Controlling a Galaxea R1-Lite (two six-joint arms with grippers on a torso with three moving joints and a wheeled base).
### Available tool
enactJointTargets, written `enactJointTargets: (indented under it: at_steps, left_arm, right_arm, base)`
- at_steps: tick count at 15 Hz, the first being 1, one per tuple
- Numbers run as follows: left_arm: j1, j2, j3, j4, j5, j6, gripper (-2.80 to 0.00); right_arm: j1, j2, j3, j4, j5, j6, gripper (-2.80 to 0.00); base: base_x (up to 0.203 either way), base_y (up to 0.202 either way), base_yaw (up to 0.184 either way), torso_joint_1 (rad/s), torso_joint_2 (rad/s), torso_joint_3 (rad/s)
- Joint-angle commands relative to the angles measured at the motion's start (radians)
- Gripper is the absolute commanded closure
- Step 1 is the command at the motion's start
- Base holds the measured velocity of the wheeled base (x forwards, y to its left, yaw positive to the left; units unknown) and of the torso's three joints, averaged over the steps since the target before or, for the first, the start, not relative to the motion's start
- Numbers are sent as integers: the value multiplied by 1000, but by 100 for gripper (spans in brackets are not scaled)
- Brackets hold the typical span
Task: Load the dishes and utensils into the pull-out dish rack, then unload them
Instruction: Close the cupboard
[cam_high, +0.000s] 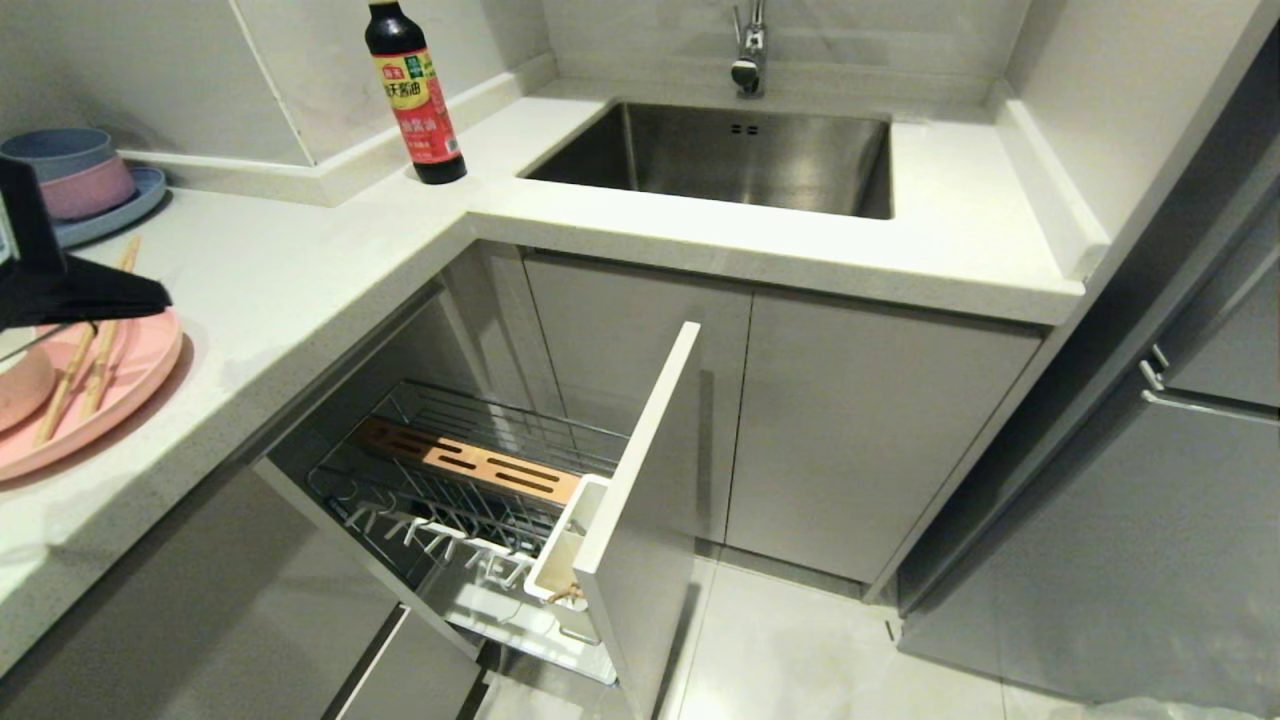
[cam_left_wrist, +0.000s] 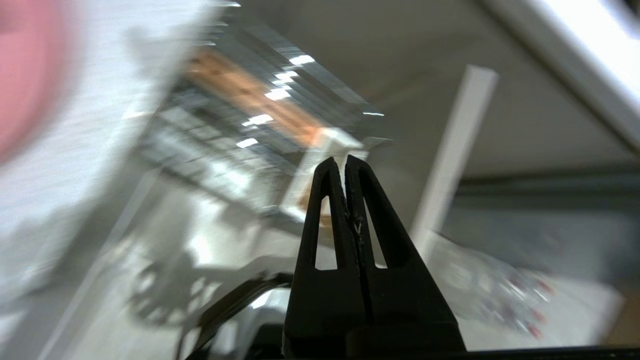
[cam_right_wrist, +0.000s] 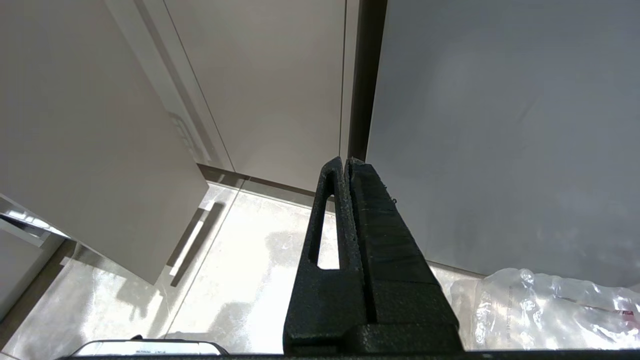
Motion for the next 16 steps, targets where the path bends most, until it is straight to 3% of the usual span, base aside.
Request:
enactJointTargets:
  at_steps: [1, 3, 6, 11, 16]
  left_arm:
    - [-180, -61, 54, -153, -33, -22, 0]
    - [-299, -51, 82, -287, -123, -46, 0]
    - [-384, 30, 48, -327, -262, -91, 0]
    - [-547, 186, 67, -241, -313, -123, 0]
    - [-596, 371, 60, -191, -315, -122, 0]
  right_arm:
    - [0, 1, 0, 0, 1, 0, 0]
    - [0, 1, 1, 0, 1, 0, 0]
    - [0, 1, 0, -1, 0, 0, 0]
    - [0, 1, 1, 0, 0, 0, 0]
    - [0, -1, 0, 0, 0, 0, 0]
  base:
    - [0, 0, 0, 0, 0, 0]
    - [0, 0, 0, 0, 0, 0]
    - [0, 0, 0, 0, 0, 0]
    - [0, 0, 0, 0, 0, 0]
    - [0, 0, 0, 0, 0, 0]
